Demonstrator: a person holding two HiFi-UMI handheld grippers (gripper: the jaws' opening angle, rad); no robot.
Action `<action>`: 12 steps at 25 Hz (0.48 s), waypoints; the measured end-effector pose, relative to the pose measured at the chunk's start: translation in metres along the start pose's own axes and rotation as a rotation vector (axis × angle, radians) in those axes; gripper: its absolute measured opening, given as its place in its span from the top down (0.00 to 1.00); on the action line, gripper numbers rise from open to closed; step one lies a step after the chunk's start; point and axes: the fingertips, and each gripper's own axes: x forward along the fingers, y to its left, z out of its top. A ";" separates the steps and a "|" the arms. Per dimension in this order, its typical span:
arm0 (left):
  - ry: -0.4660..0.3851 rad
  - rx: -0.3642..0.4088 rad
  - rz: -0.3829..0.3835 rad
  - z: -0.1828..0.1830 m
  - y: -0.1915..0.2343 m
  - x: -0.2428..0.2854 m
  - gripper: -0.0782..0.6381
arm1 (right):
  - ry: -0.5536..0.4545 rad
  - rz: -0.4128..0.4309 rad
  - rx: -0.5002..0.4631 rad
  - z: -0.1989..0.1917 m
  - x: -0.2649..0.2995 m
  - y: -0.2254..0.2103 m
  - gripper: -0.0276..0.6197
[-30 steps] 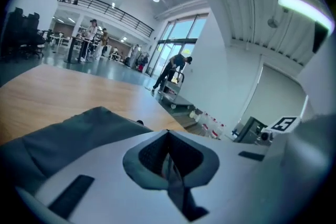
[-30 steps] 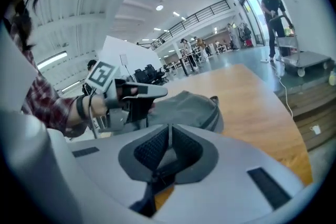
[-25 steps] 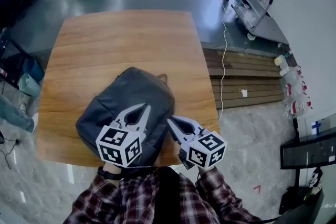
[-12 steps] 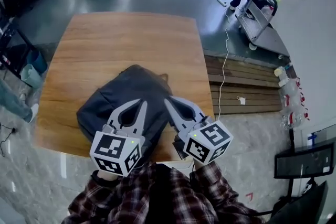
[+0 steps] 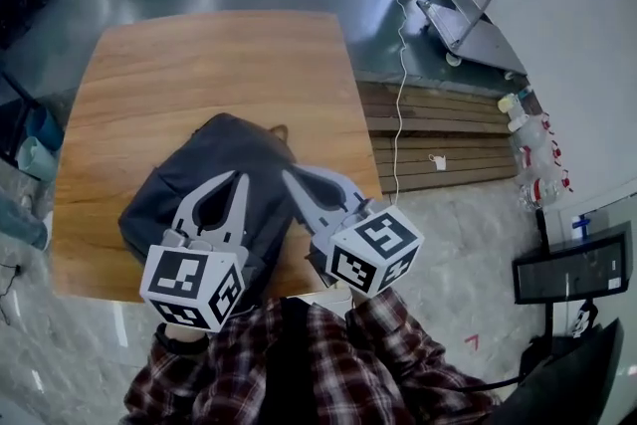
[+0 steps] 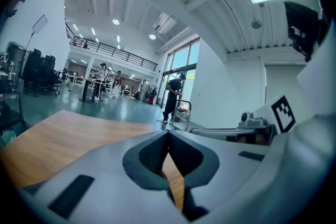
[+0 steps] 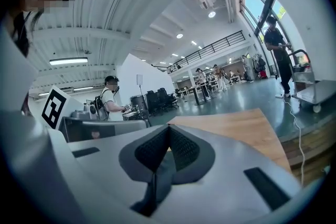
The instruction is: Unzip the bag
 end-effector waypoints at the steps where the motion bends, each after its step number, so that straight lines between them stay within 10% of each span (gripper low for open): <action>1: -0.001 -0.002 -0.003 0.002 -0.001 0.001 0.88 | 0.002 -0.005 -0.005 0.000 0.002 -0.001 0.94; 12: 0.029 0.022 -0.119 -0.002 -0.040 0.044 0.88 | 0.008 -0.081 0.000 -0.003 -0.012 -0.034 0.94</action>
